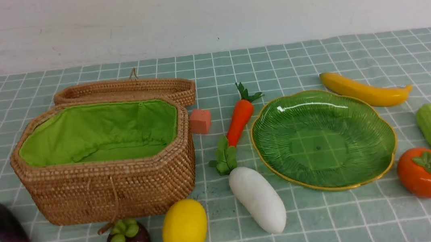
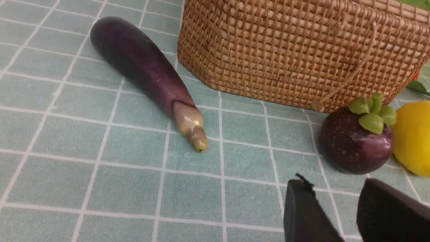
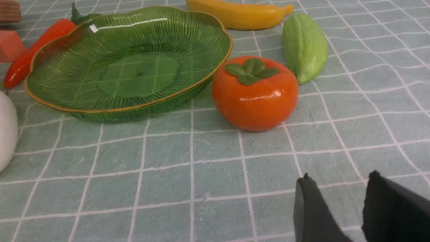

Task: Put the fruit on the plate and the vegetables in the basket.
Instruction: Use the left arm to grab an eggplant and put it into the left basket

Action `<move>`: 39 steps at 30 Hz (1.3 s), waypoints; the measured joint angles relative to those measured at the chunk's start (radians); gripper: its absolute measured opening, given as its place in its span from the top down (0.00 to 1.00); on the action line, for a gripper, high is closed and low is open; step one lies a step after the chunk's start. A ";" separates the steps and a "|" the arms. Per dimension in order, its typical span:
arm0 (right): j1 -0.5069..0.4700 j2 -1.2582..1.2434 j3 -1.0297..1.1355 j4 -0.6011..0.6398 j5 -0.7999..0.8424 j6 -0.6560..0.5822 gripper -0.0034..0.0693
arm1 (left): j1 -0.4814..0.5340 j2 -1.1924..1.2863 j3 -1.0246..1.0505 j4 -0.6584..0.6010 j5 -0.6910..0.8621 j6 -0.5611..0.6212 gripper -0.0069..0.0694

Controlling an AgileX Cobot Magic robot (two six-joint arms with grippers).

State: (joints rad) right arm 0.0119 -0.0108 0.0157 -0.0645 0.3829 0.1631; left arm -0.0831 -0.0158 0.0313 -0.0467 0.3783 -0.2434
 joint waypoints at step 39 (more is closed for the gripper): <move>0.000 0.000 0.000 0.000 0.000 0.000 0.62 | 0.000 0.000 -0.023 -0.469 -0.282 -0.225 0.68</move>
State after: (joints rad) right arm 0.0119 -0.0108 0.0157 -0.0645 0.3829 0.1631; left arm -0.0831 -0.0158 0.0084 -0.5160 0.0958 -0.4685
